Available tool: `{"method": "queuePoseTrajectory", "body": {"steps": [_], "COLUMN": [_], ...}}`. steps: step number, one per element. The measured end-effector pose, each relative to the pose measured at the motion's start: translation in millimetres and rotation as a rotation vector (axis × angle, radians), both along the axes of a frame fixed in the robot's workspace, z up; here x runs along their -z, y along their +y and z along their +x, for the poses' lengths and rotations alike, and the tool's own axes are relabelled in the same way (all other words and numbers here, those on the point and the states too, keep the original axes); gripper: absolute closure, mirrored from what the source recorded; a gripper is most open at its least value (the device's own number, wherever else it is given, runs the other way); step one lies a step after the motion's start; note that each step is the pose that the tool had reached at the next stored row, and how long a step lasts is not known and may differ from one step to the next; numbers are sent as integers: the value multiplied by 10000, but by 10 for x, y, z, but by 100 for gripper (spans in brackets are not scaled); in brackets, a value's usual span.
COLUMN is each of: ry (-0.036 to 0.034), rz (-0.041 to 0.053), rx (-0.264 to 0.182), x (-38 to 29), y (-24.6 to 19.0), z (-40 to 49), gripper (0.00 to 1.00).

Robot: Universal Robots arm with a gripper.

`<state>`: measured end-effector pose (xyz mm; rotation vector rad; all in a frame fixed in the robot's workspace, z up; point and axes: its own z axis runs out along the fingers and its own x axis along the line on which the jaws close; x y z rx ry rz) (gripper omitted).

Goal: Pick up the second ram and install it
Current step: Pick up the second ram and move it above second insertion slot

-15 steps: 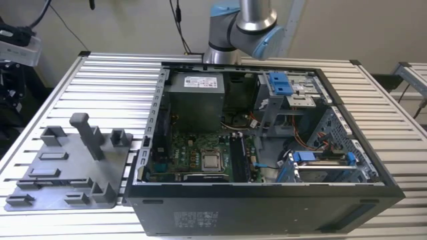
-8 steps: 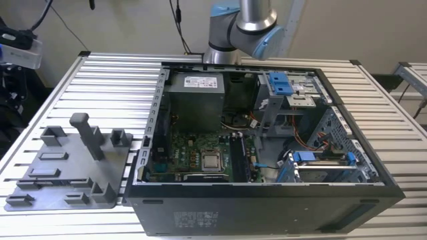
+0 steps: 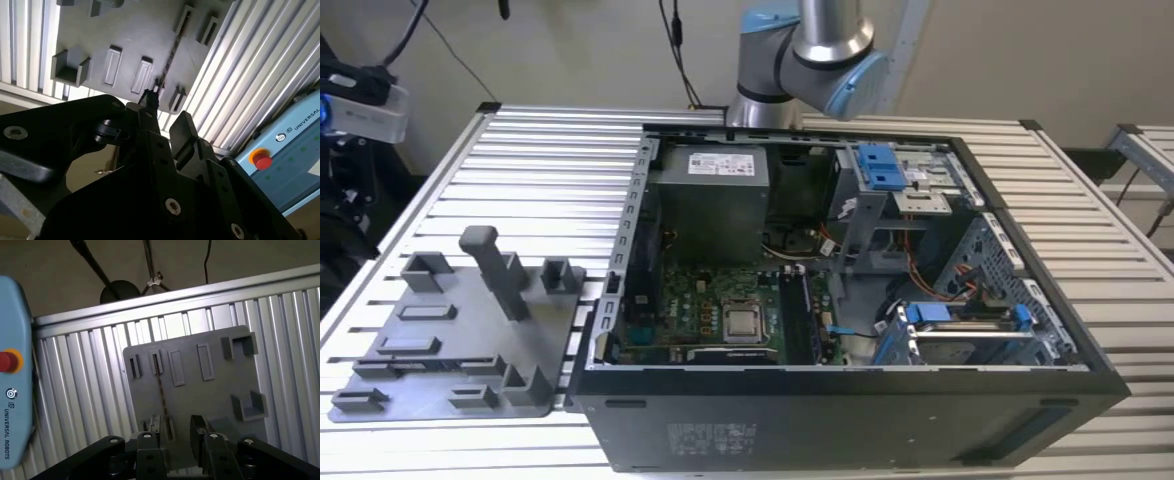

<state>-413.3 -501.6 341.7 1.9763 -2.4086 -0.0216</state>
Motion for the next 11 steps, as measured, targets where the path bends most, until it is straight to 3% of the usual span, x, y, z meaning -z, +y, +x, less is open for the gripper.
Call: {"method": "queuePoseTrajectory", "body": {"steps": [11], "ry": [0], "rz": [0], "rx": [-240], "x": [70], "y": [-1], "z": [1], "gripper": [62]}}
